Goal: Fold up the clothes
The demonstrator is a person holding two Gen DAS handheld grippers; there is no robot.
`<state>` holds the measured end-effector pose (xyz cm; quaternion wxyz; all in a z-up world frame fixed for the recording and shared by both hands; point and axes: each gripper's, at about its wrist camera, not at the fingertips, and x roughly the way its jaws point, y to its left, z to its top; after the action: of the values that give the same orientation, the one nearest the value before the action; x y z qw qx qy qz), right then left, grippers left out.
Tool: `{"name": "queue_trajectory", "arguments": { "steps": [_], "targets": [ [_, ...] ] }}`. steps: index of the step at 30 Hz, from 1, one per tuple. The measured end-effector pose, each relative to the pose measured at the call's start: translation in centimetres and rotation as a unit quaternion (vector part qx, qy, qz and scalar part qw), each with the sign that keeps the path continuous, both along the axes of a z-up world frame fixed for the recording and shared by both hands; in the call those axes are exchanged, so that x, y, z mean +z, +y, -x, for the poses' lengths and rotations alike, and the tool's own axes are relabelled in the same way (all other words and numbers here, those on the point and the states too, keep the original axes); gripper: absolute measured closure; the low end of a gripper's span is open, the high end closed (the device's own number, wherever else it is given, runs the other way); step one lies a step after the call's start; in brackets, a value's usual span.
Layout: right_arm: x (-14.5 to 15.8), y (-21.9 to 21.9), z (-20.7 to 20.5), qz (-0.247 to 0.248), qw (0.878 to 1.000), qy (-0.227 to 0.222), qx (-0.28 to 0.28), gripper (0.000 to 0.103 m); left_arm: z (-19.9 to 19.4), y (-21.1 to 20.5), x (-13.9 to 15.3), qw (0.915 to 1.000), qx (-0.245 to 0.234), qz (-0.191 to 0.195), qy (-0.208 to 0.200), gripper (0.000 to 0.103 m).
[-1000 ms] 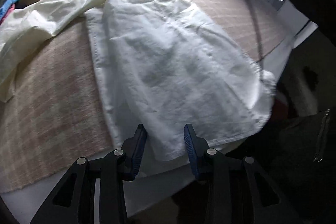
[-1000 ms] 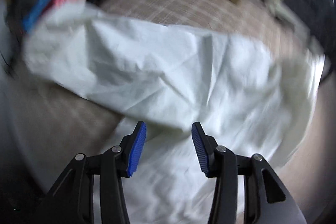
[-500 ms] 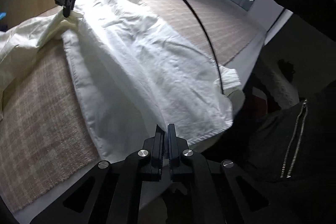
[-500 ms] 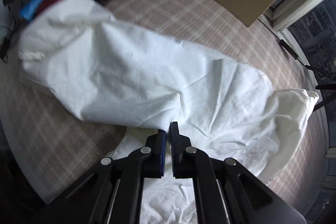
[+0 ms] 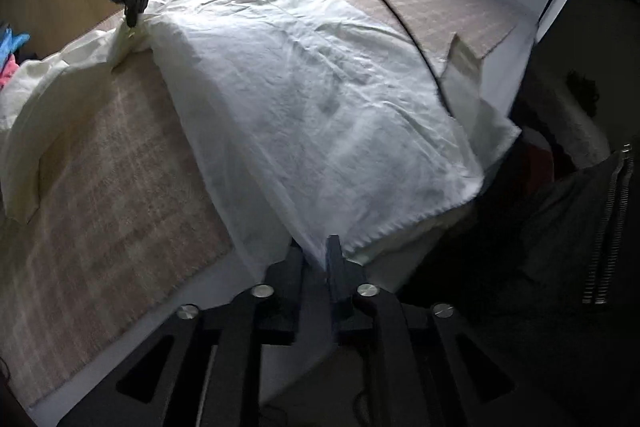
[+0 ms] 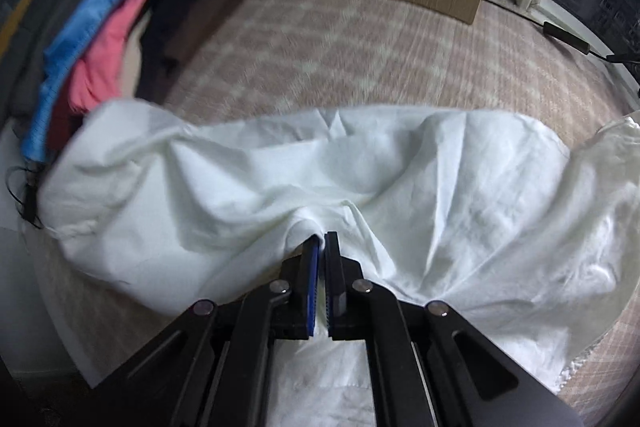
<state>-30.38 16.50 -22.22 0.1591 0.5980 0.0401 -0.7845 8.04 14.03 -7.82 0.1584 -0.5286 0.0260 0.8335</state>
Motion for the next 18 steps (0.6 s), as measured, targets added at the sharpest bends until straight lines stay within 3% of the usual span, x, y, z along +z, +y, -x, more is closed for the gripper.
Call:
{"name": "queue_trajectory", "arguments": {
  "steps": [2, 4, 6, 9, 12, 14, 18],
  "targets": [
    [1.0, -0.1, -0.4, -0.004, 1.0, -0.009, 0.006, 0.096, -0.8, -0.3, 0.9, 1.0, 0.0, -0.009, -0.001, 0.077],
    [4.3, 0.5, -2.2, 0.007, 1.0, 0.004, 0.015, 0.084, -1.8, -1.3, 1.8, 1.0, 0.005, -0.007, -0.002, 0.076],
    [7.8, 1.6, -5.2, 0.014, 0.999, 0.037, 0.032, 0.06, -2.8, -2.6, 2.7, 0.9999, 0.013, -0.005, -0.002, 0.076],
    [11.3, 3.9, -12.4, -0.005, 0.995, 0.074, 0.062, 0.059, -3.1, -4.8, 3.4, 0.9995, 0.029, -0.015, 0.0, 0.076],
    [9.2, 7.1, -20.2, -0.019, 0.997, 0.043, 0.056, 0.06, -2.7, -6.0, 3.7, 0.9995, 0.031, -0.009, 0.002, 0.076],
    [6.0, 9.1, -24.8, -0.011, 1.0, 0.005, 0.024, 0.068, -2.2, -6.3, 3.8, 0.9996, 0.026, -0.009, 0.009, 0.076],
    [-0.3, 11.3, -32.1, -0.006, 0.997, -0.058, -0.047, 0.07, 0.1, -6.1, 3.6, 0.9993, 0.027, -0.019, 0.019, 0.076]
  ]
}}
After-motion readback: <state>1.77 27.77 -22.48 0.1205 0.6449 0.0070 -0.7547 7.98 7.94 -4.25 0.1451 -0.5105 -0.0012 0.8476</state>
